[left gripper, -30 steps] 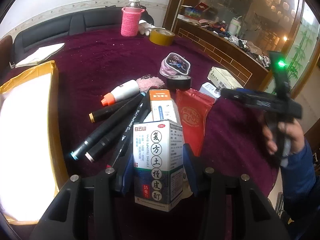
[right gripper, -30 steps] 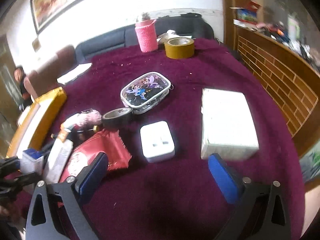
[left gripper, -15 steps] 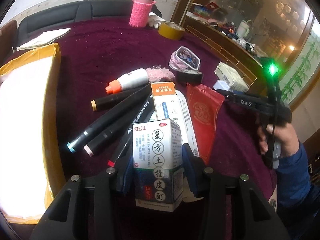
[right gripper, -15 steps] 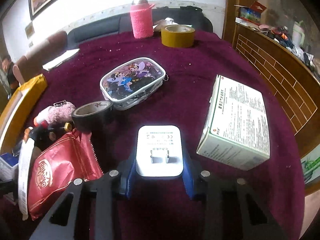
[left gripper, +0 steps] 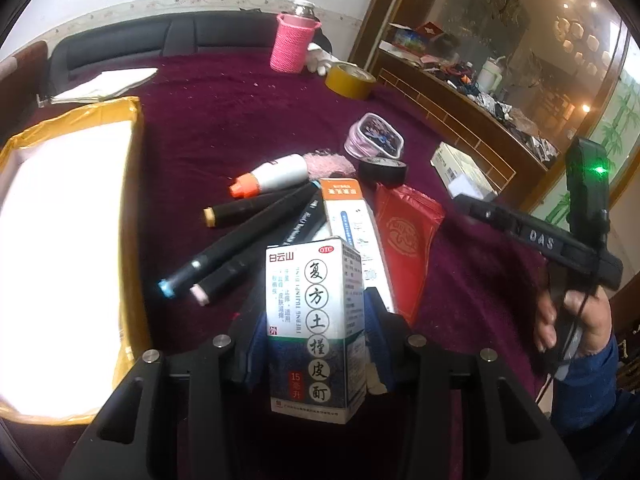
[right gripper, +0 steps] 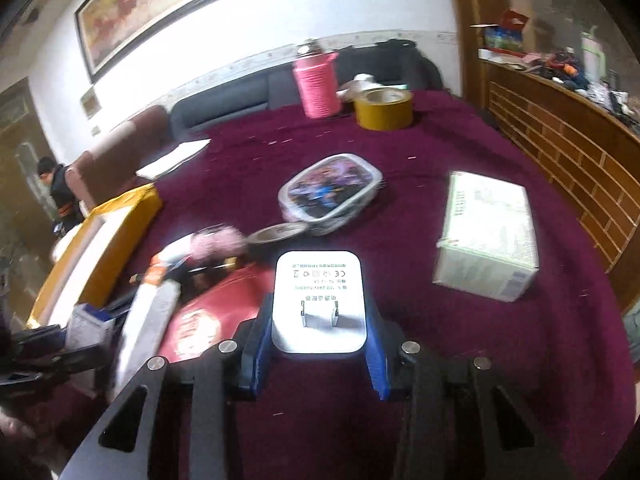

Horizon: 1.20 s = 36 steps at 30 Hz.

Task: Organize objects
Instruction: 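Carry the medicine box and charger into the yellow-rimmed tray and release both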

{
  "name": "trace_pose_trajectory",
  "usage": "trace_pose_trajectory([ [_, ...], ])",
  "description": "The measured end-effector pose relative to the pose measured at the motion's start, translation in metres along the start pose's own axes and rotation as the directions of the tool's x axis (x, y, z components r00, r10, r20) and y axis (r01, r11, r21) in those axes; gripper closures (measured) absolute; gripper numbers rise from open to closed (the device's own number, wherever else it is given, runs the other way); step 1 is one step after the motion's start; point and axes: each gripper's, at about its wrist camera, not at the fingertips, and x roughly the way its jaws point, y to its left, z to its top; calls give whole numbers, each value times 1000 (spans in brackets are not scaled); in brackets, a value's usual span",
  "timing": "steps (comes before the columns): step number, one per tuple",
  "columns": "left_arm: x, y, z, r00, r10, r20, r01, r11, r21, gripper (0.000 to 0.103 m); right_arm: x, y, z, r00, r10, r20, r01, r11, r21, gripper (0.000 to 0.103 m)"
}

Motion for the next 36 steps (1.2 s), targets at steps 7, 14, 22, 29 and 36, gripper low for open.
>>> trace_pose_trajectory([
  [7, -28, 15, -3, 998, -3, 60, 5, 999, -31, 60, 0, 51, -8, 997, 75, -26, -77, 994, -77, 60],
  [14, -69, 40, -5, 990, -1, 141, 12, 997, -76, 60, 0, 105, -1, 988, 146, -57, -153, 976, -157, 60],
  [22, -109, 84, -10, 977, 67, 203, -38, 989, -143, 60, 7, 168, 12, 967, 229, -112, -249, 943, -222, 60],
  [29, -131, 131, -2, 971, 154, 183, -121, 976, -181, 60, 19, 225, 25, 949, 268, -165, -306, 910, -280, 60],
  [36, -126, 179, 25, 972, 216, 90, -196, 962, -189, 60, 53, 280, 48, 928, 281, -246, -348, 890, -296, 59],
])
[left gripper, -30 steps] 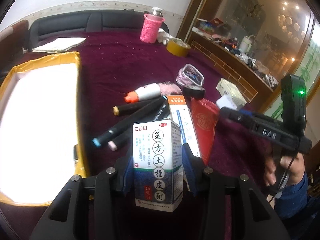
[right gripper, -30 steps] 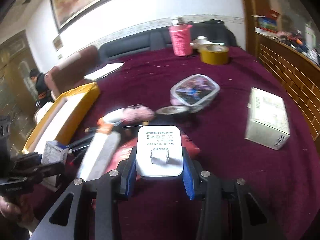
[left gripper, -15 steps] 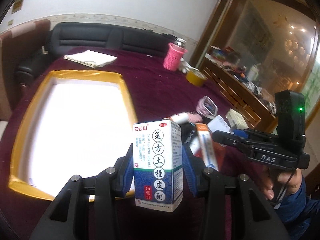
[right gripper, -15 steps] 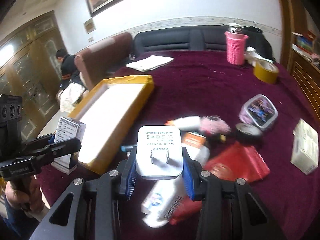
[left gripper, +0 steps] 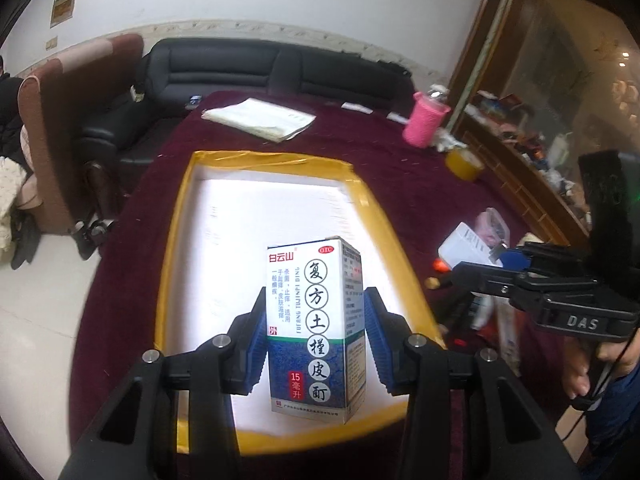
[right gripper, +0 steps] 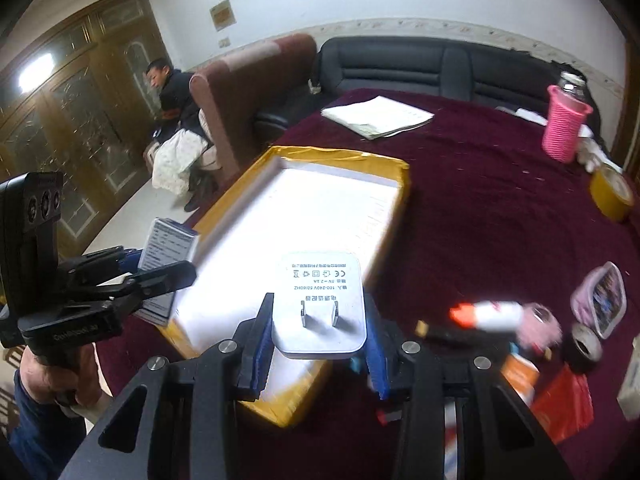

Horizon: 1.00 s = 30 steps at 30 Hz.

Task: Organize objects
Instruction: 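Carry the medicine box and charger into the yellow-rimmed tray and release both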

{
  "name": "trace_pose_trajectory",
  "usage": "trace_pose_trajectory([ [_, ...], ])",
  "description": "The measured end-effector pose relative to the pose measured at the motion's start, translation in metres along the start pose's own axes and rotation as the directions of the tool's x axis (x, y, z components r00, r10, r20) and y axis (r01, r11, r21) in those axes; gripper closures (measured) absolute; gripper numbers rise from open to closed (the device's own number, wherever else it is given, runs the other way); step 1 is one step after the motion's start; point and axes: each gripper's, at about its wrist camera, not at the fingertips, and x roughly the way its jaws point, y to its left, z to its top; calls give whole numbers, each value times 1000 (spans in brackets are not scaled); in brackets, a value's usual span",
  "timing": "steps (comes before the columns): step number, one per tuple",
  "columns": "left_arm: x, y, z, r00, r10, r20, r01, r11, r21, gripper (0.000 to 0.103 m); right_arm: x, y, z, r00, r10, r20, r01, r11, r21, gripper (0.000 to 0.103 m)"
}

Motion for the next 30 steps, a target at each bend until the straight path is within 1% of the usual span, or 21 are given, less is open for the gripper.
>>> trace_pose_trajectory([
  [2, 12, 9, 10, 999, 10, -33, -10, 1000, 0, 60, 18, 5, 17, 1000, 2, -31, -1, 1000, 12, 59],
  [7, 46, 32, 31, 992, 59, -108, -58, 998, 14, 60, 57, 3, 57, 998, 10, -64, -5, 998, 69, 59],
  [9, 61, 44, 41, 989, 63, -135, -65, 998, -10, 60, 71, 0, 69, 997, 19, -81, -11, 995, 103, 59],
  [11, 70, 49, 47, 987, 66, -144, -69, 998, -14, 60, 89, -3, 82, 995, 32, -95, -18, 990, 143, 59],
  [18, 108, 65, 69, 978, 76, -196, -86, 995, -44, 60, 145, -8, 121, 991, 24, -130, 6, 975, 220, 59],
  [21, 118, 69, 71, 976, 80, -203, -93, 994, -55, 60, 165, -12, 128, 990, 2, -144, 33, 972, 234, 59],
  [24, 122, 70, 73, 977, 80, -200, -93, 994, -55, 60, 181, -14, 131, 988, -2, -156, 40, 970, 242, 59],
  [26, 124, 72, 74, 978, 75, -197, -89, 994, -62, 60, 189, -13, 131, 987, -11, -160, 49, 971, 235, 59],
  [30, 129, 71, 74, 976, 88, -201, -100, 994, -53, 60, 200, -15, 131, 986, -13, -168, 54, 969, 241, 59],
])
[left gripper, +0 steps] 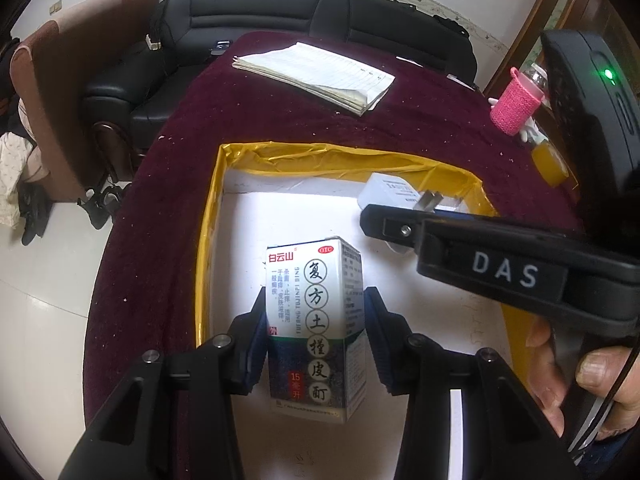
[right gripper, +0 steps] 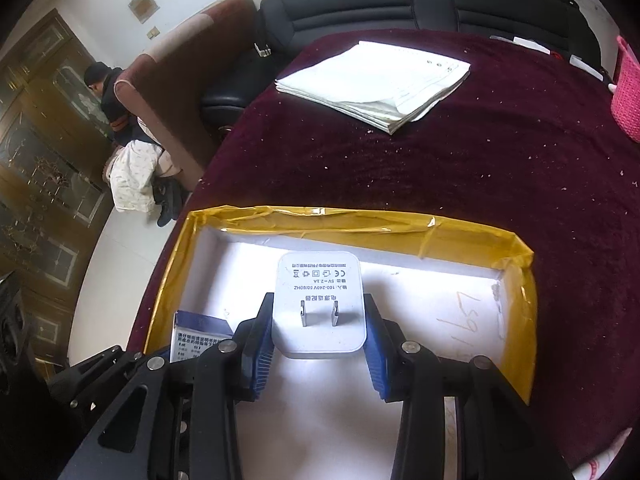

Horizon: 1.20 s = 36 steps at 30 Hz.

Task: Organize objects
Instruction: 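Carry the medicine box and charger into the yellow-rimmed tray and release both, then grasp the ointment tube box with the left gripper while the right gripper reaches the red packet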

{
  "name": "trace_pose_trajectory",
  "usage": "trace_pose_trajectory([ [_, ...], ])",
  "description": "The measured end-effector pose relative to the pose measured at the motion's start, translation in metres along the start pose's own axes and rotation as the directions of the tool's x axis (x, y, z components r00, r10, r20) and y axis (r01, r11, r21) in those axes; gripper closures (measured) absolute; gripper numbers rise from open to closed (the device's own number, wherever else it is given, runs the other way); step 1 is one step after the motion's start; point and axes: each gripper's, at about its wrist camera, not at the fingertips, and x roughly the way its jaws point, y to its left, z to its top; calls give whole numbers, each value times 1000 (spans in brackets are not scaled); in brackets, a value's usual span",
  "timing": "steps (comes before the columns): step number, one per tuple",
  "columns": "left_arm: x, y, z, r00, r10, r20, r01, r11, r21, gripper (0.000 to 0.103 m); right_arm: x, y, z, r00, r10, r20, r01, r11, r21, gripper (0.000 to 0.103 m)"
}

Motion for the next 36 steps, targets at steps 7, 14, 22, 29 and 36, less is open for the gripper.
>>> trace_pose_trajectory([
  [7, -1, 2, 1, 1000, 9, 9, -9, 1000, -11, 60, 10, 2, 2, 1000, -9, 3, 9, 1000, -3, 59],
  [14, -8, 6, 1, 1000, 2, 23, -1, 1000, -24, 48, 11, 6, 6, 999, 18, 31, -17, 1000, -6, 53],
  [22, -40, -1, -8, 996, 8, 87, -6, 1000, -19, 45, -31, 3, 3, 991, 97, 95, -98, 995, 6, 34],
  [29, -79, -42, -31, 982, -69, 176, 63, 997, 37, 38, -111, -30, -46, 977, 110, 184, -108, 994, -20, 34],
  [36, -78, -126, -62, 976, -176, 132, 146, 966, 212, 38, -192, -95, -127, 955, 105, 278, -113, 994, 12, 34],
])
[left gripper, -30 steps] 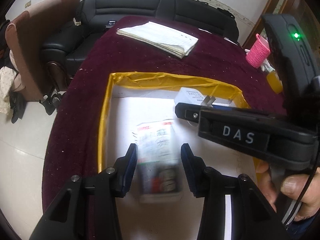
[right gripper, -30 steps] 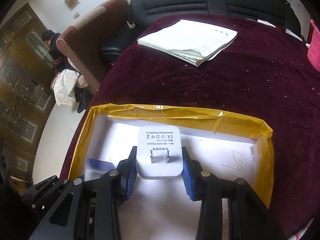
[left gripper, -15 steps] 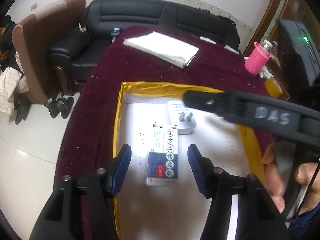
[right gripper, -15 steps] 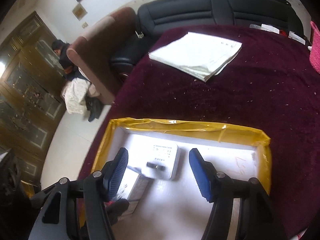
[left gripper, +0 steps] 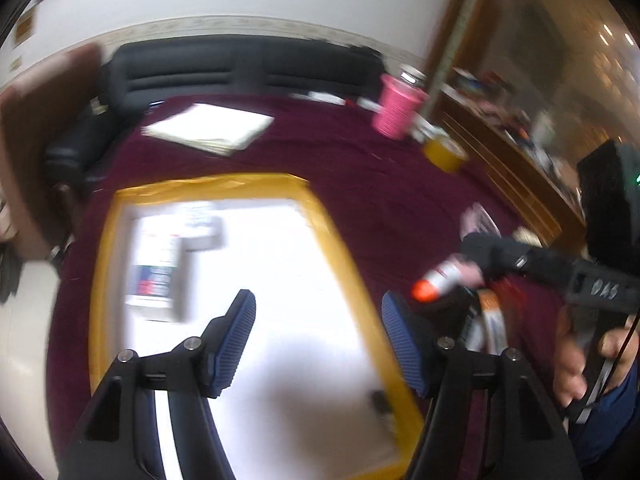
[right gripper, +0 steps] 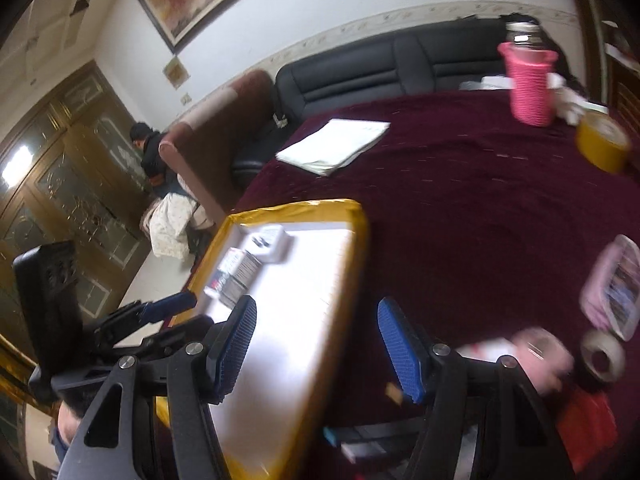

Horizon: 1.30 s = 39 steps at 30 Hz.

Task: Organize objects
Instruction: 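Grasp the ointment tube box with the left gripper while the right gripper reaches the red packet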

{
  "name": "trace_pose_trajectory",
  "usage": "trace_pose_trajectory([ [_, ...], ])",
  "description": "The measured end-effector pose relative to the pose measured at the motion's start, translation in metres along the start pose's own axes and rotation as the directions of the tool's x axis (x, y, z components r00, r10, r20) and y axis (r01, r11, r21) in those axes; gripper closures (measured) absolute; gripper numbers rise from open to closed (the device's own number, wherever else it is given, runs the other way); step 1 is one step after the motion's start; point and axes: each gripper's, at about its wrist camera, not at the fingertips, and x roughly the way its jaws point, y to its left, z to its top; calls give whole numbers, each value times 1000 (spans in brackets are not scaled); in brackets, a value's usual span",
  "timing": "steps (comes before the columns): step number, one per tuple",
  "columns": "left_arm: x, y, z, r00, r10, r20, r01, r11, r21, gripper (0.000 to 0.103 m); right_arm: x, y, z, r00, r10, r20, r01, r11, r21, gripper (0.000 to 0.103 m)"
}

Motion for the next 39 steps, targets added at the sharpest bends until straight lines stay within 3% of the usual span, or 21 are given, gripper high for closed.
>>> trace_pose_trajectory([
  [5, 35, -57, -14, 992, -8, -126, 30, 985, 170, 38, -64, -42, -37, 993, -71, 96, 69, 997, 23, 35],
  [10, 64, -96, -20, 978, 15, -207, 36, 970, 241, 38, -104, -90, -61, 987, -111, 120, 103, 992, 74, 35],
  [13, 69, -112, -27, 971, -4, -237, 62, 969, 238, 38, -118, -122, -75, 979, -171, 113, 159, 981, 108, 35],
  [15, 70, -125, -33, 961, -77, -267, 133, 971, 199, 38, -125, -143, -85, 973, -211, 93, 197, 971, 138, 35],
  [18, 74, -139, -41, 938, -169, -303, 215, 968, 126, 31, -134, -171, -98, 977, -199, 78, 180, 962, 203, 35],
  [20, 75, -151, -45, 940, -163, -301, 208, 970, 125, 26, -141, -184, -106, 977, -192, 88, 166, 956, 241, 35],
  [23, 84, -174, -54, 939, -125, -320, 183, 970, 161, 25, -144, -191, -112, 977, -190, 98, 160, 955, 249, 35],
  [25, 95, -186, -56, 948, -49, -314, 116, 973, 198, 25, -143, -190, -114, 979, -180, 99, 152, 957, 246, 35],
  [27, 104, -193, -55, 954, -21, -298, 89, 973, 214, 25, -139, -187, -115, 981, -171, 89, 146, 961, 236, 35],
  [29, 105, -195, -58, 964, -17, -265, 79, 971, 225, 29, -135, -183, -116, 983, -164, 80, 142, 963, 227, 35],
  [33, 88, -186, -61, 975, -27, -221, 77, 972, 221, 69, -122, -174, -116, 988, -150, 34, 141, 972, 186, 35],
  [39, 72, -152, -90, 967, 6, -255, 43, 981, 187, 74, -103, -152, -89, 991, -133, -9, 133, 987, 85, 34],
])
